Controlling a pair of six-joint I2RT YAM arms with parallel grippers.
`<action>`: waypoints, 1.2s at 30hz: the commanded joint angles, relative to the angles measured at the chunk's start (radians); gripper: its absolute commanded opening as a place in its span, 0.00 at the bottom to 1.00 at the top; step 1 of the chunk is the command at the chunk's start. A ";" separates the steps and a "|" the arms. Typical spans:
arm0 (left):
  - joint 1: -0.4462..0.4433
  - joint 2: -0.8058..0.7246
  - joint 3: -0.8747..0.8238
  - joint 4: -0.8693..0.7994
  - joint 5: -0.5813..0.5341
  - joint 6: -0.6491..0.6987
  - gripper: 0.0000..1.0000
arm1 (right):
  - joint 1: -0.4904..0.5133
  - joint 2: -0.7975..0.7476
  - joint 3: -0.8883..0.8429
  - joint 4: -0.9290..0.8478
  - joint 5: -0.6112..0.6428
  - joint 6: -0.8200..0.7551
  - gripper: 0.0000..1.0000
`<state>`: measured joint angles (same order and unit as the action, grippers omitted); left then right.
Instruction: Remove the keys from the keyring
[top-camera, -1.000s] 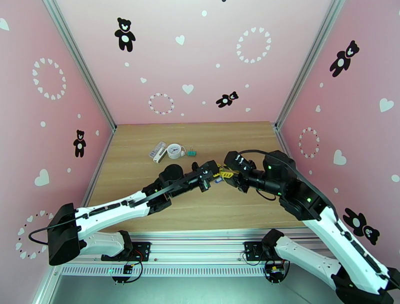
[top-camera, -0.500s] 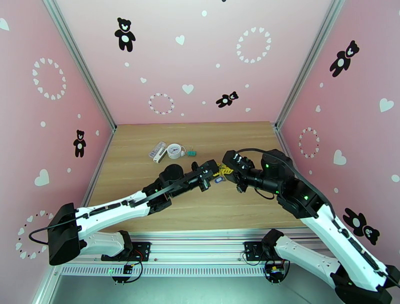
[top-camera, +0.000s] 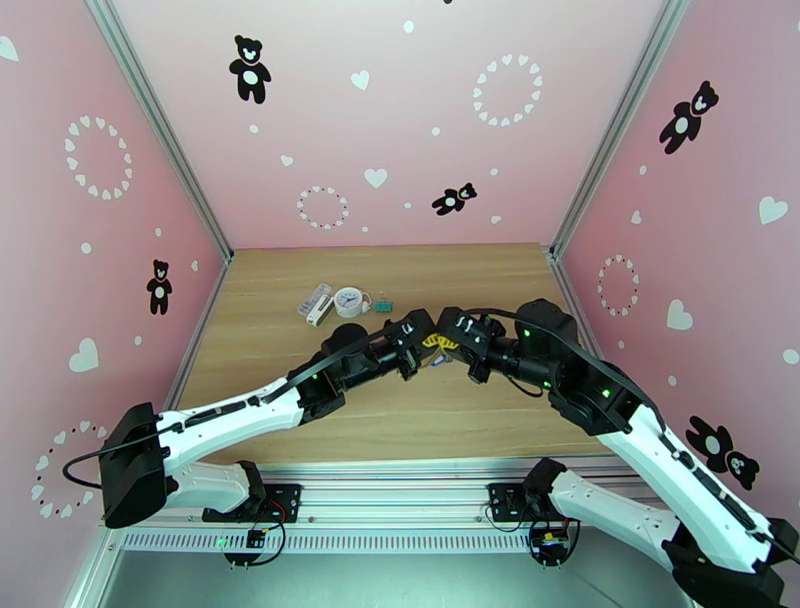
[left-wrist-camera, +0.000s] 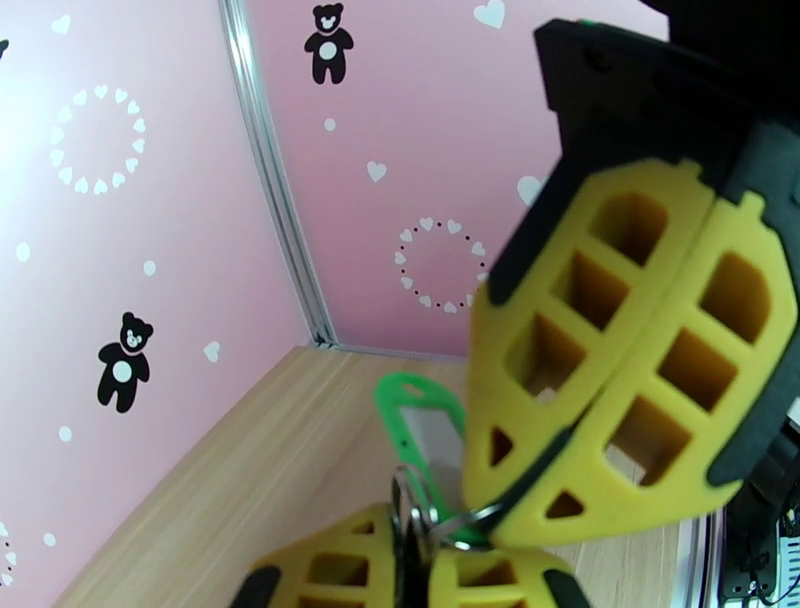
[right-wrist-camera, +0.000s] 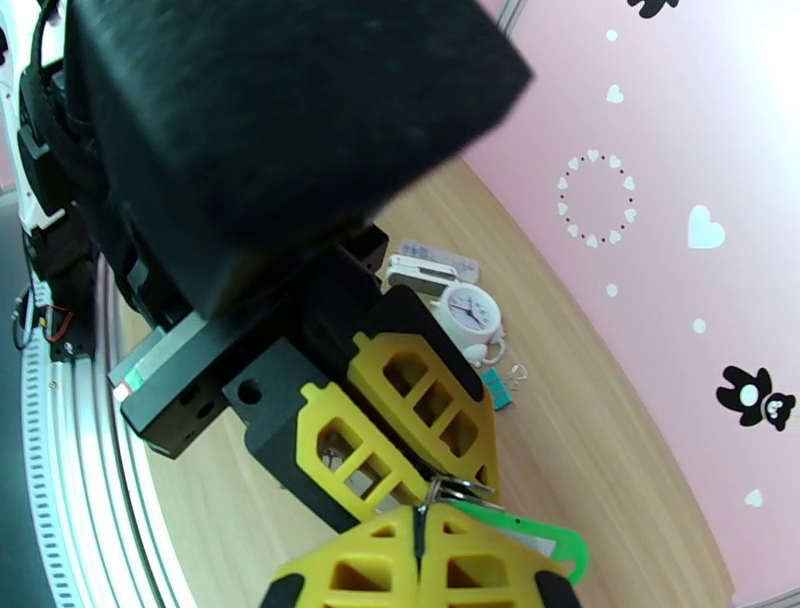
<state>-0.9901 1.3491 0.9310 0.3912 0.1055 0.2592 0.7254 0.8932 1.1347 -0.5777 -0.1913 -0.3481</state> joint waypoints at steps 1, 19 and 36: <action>0.011 0.006 0.061 -0.007 0.007 -0.043 0.00 | 0.025 0.003 0.007 0.007 0.019 -0.023 0.00; 0.012 -0.122 -0.152 0.136 0.105 0.090 0.47 | -0.160 0.107 0.179 -0.134 -0.332 0.099 0.00; 0.012 -0.073 -0.131 0.225 0.083 0.081 0.42 | -0.190 0.111 0.168 -0.112 -0.434 0.185 0.00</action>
<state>-0.9829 1.2610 0.7788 0.5648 0.1944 0.3546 0.5411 1.0088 1.2774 -0.7170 -0.5968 -0.1898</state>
